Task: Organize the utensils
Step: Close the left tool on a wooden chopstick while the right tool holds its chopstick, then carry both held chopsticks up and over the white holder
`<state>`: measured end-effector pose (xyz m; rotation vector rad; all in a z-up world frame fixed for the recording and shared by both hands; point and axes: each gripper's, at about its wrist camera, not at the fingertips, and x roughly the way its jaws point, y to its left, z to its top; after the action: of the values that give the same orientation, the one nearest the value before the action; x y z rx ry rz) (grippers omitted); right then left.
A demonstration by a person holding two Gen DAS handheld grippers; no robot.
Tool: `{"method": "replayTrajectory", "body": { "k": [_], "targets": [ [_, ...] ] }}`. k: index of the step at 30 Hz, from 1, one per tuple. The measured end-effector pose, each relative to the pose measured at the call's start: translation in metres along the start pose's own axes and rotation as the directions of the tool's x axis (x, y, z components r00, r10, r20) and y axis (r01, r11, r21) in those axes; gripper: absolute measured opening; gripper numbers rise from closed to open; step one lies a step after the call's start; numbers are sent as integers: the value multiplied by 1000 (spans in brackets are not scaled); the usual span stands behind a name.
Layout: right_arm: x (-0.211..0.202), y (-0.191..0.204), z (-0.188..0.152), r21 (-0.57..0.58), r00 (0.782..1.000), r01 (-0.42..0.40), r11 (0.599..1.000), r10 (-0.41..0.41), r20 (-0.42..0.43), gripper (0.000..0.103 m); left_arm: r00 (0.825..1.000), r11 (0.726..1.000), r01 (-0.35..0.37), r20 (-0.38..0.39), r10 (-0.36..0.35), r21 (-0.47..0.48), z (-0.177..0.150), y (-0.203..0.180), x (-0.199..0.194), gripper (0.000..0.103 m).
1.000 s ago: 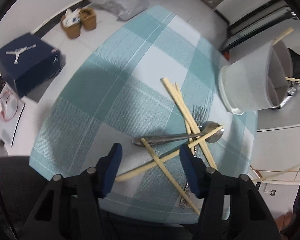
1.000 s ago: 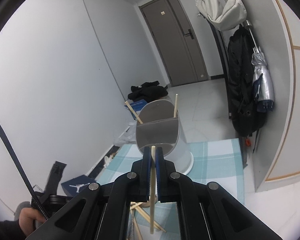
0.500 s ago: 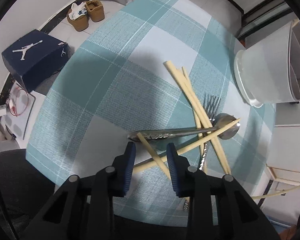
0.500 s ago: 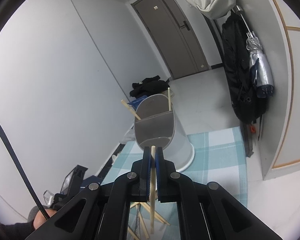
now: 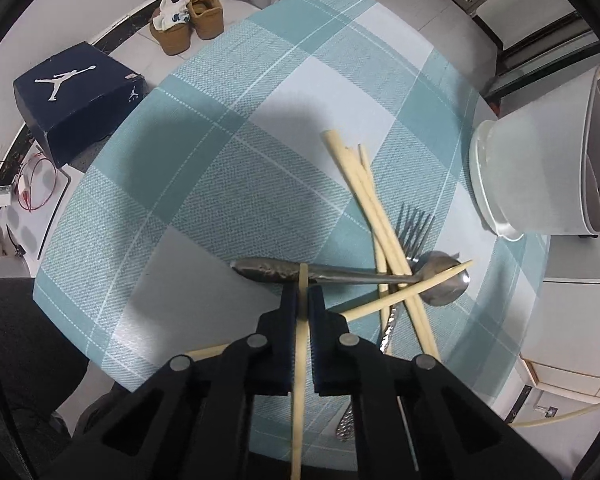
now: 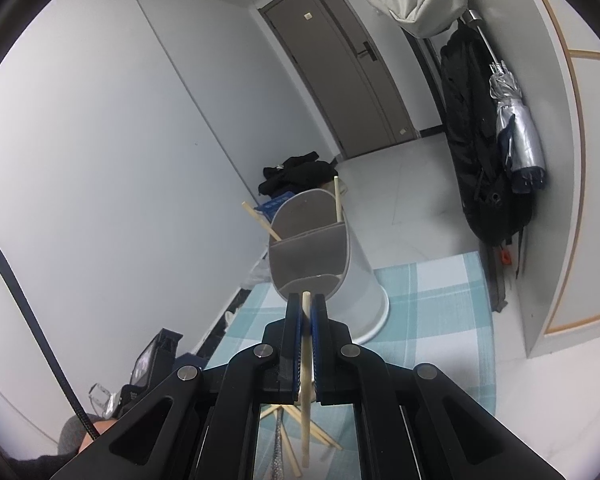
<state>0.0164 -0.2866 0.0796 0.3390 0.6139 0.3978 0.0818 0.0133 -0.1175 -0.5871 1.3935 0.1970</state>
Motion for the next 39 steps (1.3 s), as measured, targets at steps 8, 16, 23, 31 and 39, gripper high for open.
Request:
{"method": "replayTrajectory", "body": {
  "k": [8,16,23,31,39],
  "targets": [
    [2,3,0,-22,1000,6,1000,-6,-10,4,993,997,72,89,-74,30,-4,-7,-21,2],
    [5,9,-6,-43,1000,18,999,-19,-14,4,935,972,179,283,-216,151,-9,-19,-72,2],
    [12,11,-11,-21,998,55,998,-55,-27,4,890,917,140,358,-281,373,-26,-38,-96,2],
    [10,26,-16,-62,996,87,994,-88,-26,4,841,847,79,421,-340,526,-43,-40,-120,2],
    [9,28,-13,-66,992,115,991,-118,-37,4,809,809,60,446,-383,585,-53,-44,-132,2]
  ]
}}
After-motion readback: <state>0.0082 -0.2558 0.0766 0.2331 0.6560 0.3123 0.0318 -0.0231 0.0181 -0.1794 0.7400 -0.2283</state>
